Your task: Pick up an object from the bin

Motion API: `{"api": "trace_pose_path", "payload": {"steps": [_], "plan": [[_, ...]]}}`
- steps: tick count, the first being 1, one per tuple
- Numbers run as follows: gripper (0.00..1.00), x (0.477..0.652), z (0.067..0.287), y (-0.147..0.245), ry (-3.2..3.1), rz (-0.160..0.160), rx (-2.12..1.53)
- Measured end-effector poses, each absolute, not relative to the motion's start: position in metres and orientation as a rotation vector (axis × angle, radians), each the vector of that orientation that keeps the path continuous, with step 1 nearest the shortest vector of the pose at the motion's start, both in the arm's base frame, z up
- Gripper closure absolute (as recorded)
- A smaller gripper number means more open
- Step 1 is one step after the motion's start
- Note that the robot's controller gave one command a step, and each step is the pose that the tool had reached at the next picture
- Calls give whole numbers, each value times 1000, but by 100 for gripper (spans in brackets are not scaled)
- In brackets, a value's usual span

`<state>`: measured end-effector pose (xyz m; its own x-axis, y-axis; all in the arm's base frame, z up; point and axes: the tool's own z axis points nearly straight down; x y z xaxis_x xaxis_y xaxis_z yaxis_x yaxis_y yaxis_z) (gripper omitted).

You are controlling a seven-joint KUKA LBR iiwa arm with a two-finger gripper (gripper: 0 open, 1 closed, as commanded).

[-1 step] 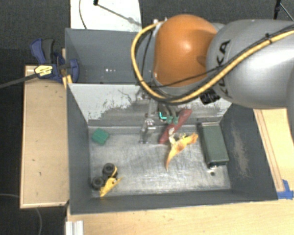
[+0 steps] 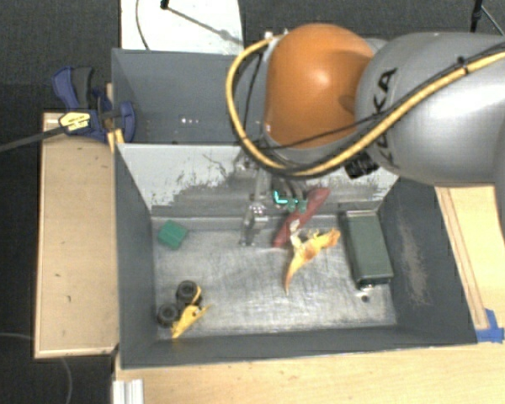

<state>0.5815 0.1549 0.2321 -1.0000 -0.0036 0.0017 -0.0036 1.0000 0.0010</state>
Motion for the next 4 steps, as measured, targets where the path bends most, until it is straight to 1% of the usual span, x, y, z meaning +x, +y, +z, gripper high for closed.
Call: {"api": "trace_pose_path", "payload": {"steps": [1, 2, 3, 4], "plan": [[0, 565, 271, 145, -3137, 0, -97], [100, 570, 145, 219, -3134, -2, 218], [0, 571, 146, 218, -3138, -3, 210], [0, 571, 146, 218, -3138, -3, 208]]}}
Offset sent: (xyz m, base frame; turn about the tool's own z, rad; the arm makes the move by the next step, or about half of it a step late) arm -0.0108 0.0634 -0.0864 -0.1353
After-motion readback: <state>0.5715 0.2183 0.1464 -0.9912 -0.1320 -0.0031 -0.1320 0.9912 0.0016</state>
